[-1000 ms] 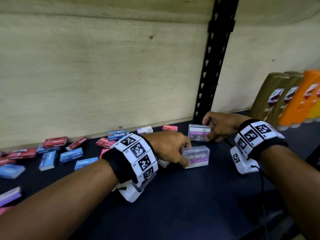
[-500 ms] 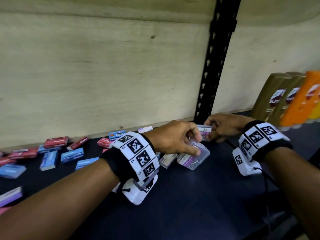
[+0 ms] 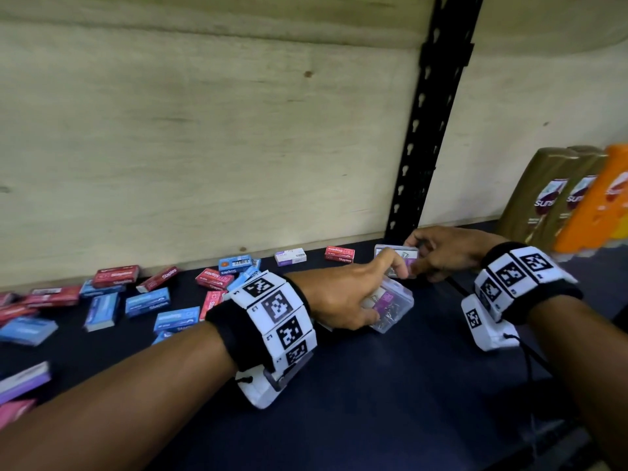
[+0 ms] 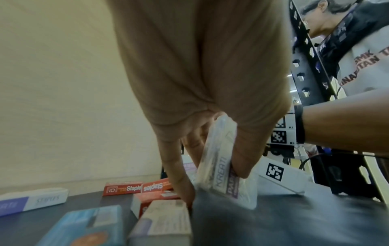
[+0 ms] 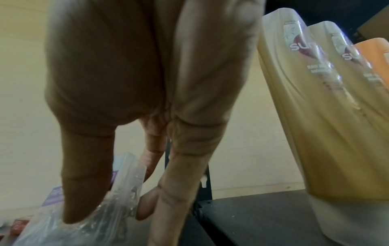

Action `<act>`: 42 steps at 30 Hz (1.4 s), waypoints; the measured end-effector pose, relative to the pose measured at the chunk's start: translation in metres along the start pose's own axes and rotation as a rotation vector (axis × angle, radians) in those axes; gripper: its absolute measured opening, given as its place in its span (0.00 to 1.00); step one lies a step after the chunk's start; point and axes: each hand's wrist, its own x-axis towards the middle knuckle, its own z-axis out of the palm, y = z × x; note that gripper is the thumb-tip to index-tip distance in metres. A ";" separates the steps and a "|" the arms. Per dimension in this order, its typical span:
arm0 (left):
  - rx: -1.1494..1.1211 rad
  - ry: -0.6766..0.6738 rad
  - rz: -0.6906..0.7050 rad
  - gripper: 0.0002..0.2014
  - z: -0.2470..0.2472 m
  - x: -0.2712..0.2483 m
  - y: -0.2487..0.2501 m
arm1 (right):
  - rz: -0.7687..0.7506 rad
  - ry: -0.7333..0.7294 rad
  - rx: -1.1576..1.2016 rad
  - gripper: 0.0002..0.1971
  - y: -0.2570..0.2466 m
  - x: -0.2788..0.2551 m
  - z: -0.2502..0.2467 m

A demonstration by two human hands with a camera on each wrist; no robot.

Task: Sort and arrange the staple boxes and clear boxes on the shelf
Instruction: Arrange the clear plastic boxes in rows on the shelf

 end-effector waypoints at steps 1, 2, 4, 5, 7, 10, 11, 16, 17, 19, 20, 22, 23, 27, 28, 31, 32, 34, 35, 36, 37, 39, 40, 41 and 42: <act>-0.012 0.011 -0.003 0.25 -0.001 -0.001 0.001 | -0.004 0.003 0.001 0.18 0.000 0.000 0.000; -0.019 0.025 -0.011 0.25 -0.003 -0.001 0.000 | -0.007 0.009 0.005 0.18 0.000 0.000 0.000; -0.021 0.045 -0.032 0.24 -0.006 -0.004 -0.001 | -0.006 0.029 0.017 0.18 -0.001 -0.001 0.001; -0.015 0.050 -0.042 0.25 -0.009 -0.007 -0.004 | -0.006 0.037 0.023 0.18 -0.003 -0.001 0.002; -0.006 0.058 -0.062 0.25 -0.012 -0.012 -0.010 | -0.003 0.044 0.034 0.17 -0.005 -0.002 0.002; 0.009 0.091 -0.099 0.27 -0.022 -0.027 -0.019 | -0.011 0.048 -0.002 0.15 -0.013 -0.002 0.002; 0.011 0.097 -0.113 0.28 -0.026 -0.033 -0.021 | -0.016 0.052 -0.023 0.15 -0.016 -0.002 0.003; 0.048 0.151 -0.189 0.24 -0.052 -0.071 -0.034 | -0.089 0.070 -0.071 0.15 -0.053 -0.005 0.012; 0.064 0.166 -0.206 0.24 -0.058 -0.081 -0.037 | -0.113 0.067 -0.068 0.15 -0.063 -0.006 0.014; 0.095 0.196 -0.248 0.23 -0.068 -0.106 -0.043 | -0.170 0.050 -0.070 0.15 -0.088 -0.009 0.025; 0.109 0.212 -0.270 0.23 -0.073 -0.121 -0.047 | -0.208 0.037 -0.081 0.15 -0.103 -0.010 0.032; 0.139 0.237 -0.312 0.23 -0.081 -0.149 -0.055 | -0.287 0.011 -0.121 0.14 -0.129 -0.012 0.047; 0.149 0.256 -0.343 0.23 -0.085 -0.168 -0.059 | -0.326 -0.007 -0.146 0.14 -0.146 -0.013 0.058; 0.184 0.299 -0.473 0.23 -0.095 -0.237 -0.072 | -0.421 -0.072 -0.159 0.12 -0.204 -0.019 0.097; 0.196 0.311 -0.512 0.23 -0.097 -0.258 -0.074 | -0.448 -0.094 -0.176 0.12 -0.222 -0.021 0.109; 0.184 0.335 -0.619 0.23 -0.100 -0.310 -0.078 | -0.549 -0.135 -0.220 0.12 -0.264 -0.029 0.139; 0.178 0.342 -0.653 0.22 -0.101 -0.327 -0.080 | -0.581 -0.144 -0.232 0.12 -0.276 -0.031 0.149; 0.192 0.352 -0.722 0.23 -0.102 -0.361 -0.080 | -0.650 -0.164 -0.265 0.13 -0.302 -0.038 0.173; 0.204 0.360 -0.757 0.23 -0.102 -0.379 -0.079 | -0.689 -0.180 -0.279 0.13 -0.315 -0.042 0.185; 0.208 0.363 -0.783 0.23 -0.102 -0.392 -0.078 | -0.715 -0.199 -0.277 0.13 -0.324 -0.046 0.194; 0.205 0.368 -0.810 0.23 -0.101 -0.407 -0.077 | -0.746 -0.221 -0.274 0.13 -0.333 -0.049 0.205; 0.191 0.375 -0.859 0.23 -0.099 -0.435 -0.073 | -0.804 -0.246 -0.325 0.13 -0.351 -0.058 0.226; 0.178 0.380 -0.885 0.23 -0.097 -0.451 -0.072 | -0.834 -0.256 -0.359 0.13 -0.361 -0.063 0.236; 0.170 0.380 -0.906 0.23 -0.095 -0.462 -0.071 | -0.858 -0.264 -0.377 0.14 -0.367 -0.066 0.245; 0.161 0.379 -0.928 0.23 -0.093 -0.473 -0.070 | -0.871 -0.276 -0.387 0.14 -0.373 -0.070 0.253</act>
